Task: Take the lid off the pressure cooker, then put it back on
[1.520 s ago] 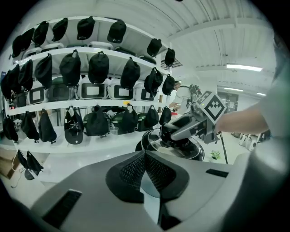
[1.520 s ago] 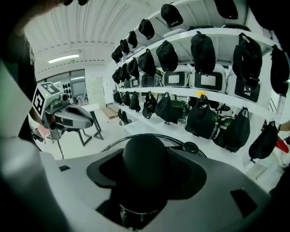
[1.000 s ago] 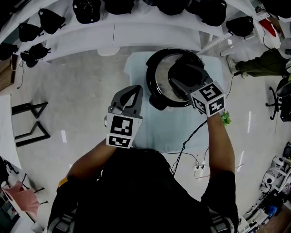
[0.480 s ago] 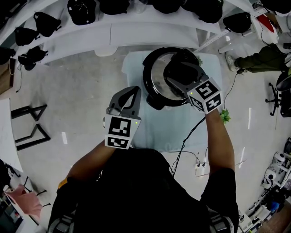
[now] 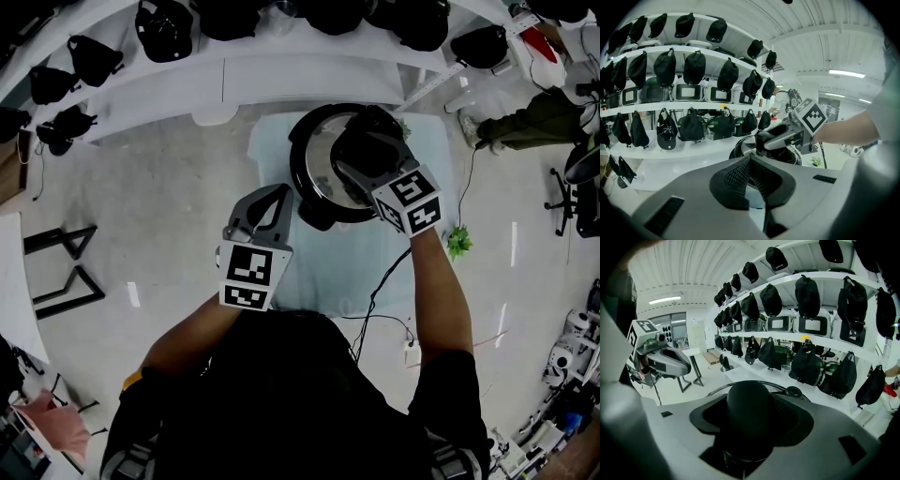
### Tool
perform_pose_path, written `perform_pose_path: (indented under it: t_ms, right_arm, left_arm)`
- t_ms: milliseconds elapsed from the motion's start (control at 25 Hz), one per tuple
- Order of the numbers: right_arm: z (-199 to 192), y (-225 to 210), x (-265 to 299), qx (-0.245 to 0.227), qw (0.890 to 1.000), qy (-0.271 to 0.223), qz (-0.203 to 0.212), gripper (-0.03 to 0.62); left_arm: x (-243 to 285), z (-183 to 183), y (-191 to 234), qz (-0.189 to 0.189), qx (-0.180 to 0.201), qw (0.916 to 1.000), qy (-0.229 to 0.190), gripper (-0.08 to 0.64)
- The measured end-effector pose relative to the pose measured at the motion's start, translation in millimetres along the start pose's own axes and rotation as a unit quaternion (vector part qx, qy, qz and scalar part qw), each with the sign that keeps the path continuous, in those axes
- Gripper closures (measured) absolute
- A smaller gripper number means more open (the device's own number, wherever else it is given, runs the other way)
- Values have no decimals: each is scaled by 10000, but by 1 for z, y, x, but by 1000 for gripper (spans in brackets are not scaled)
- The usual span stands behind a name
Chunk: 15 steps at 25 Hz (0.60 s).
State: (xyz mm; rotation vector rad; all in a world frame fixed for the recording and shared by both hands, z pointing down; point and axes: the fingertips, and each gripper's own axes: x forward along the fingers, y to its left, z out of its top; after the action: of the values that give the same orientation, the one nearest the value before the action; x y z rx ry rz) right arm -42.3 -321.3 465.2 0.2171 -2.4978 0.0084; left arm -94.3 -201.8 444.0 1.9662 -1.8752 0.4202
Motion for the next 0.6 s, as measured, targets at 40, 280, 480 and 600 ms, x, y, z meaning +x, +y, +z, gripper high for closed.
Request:
perform_pose_path:
  t_ms: [40, 280, 480, 600]
  right_arm:
    - [0, 0, 0, -41, 10000, -42, -13, 299]
    - [1, -1, -1, -100, 9999, -106, -93, 298]
    - [2, -4, -19, 103, 9986, -173, -484, 289]
    - [6, -6, -41, 369, 9945, -386, -897, 290]
  left_arm:
    - [0, 0, -1, -10, 7, 10000, -3, 552]
    - [-1, 6, -6, -100, 74, 9999, -59, 552]
    - [-6, 15, -10, -188, 161, 9995, -178, 552]
    - [-9, 20, -14, -286, 217, 9991, -241, 552]
